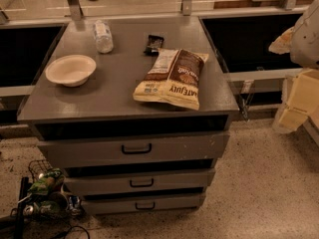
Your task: Open middle drawer
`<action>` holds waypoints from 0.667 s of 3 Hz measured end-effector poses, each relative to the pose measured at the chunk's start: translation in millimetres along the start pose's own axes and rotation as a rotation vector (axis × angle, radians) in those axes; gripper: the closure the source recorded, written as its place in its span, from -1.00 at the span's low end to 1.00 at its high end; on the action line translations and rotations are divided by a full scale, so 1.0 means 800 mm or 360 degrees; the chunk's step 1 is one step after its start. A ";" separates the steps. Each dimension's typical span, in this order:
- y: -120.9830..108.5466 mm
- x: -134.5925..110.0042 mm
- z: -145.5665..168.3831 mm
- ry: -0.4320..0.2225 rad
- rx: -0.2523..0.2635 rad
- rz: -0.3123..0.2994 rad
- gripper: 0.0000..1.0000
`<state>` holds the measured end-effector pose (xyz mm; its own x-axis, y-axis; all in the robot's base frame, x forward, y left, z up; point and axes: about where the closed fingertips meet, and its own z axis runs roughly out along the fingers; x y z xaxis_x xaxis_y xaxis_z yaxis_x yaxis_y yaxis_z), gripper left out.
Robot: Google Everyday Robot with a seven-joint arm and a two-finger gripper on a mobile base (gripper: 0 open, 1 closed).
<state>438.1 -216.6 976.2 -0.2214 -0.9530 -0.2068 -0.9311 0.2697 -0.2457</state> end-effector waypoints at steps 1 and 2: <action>0.000 0.000 0.000 0.0000 0.0000 0.0000 -1.00; 0.000 0.000 0.000 0.0000 0.0000 0.0000 -0.70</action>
Offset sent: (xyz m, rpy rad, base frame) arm 0.0000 0.0000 0.0000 0.0000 0.0000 0.0000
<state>438.1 -216.6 976.3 -0.2214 -0.9530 -0.2068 -0.9310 0.2697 -0.2458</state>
